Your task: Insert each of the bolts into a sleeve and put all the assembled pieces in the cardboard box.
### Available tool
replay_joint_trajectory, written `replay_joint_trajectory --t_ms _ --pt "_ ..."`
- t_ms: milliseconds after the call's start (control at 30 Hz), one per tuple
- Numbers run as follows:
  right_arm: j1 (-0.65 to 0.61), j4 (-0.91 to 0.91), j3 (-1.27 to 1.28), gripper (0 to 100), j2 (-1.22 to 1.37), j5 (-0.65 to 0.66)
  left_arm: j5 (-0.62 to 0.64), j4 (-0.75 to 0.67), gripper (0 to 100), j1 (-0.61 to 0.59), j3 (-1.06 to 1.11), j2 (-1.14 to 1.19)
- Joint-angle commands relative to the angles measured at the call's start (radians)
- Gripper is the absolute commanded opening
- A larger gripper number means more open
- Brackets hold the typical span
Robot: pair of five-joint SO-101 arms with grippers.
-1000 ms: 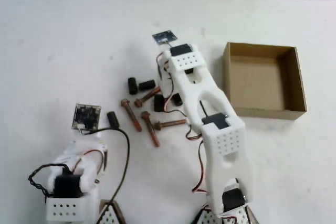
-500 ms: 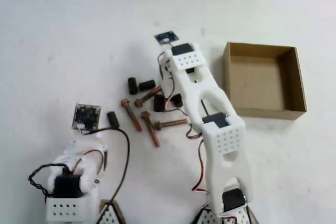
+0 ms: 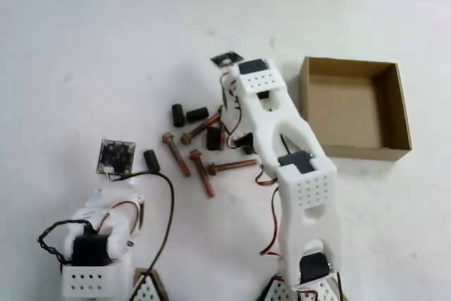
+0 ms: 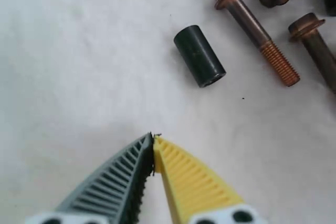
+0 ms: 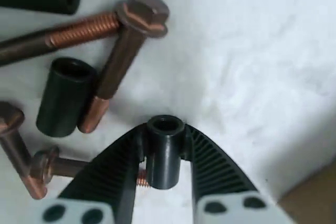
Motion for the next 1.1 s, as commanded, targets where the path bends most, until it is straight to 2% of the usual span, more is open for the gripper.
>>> replay_joint_trajectory --t_ms 0,433,533,800,933,1067 --pt "0.025 0.048 -0.014 1.7 -0.125 0.018 -0.011 0.002 2 0.018 -0.002 -0.007" --pt "0.024 0.209 -0.009 1.7 -0.547 0.020 -0.011 0.002 2 0.015 -0.002 -0.007" --pt "0.025 0.259 -0.006 1.7 -0.670 0.020 -0.011 -0.015 2 -0.016 -0.002 -0.007" --pt "-0.010 0.222 0.222 1.7 -1.012 0.020 -0.020 -0.077 2 -0.044 -0.002 -0.007" --pt "-0.005 0.140 0.416 1.7 -1.173 0.020 -0.176 -0.106 2 -0.074 -0.002 -0.008" --pt "0.016 -0.016 0.651 1.7 -1.311 0.020 -0.310 -0.107 2 -0.079 -0.002 -0.008"
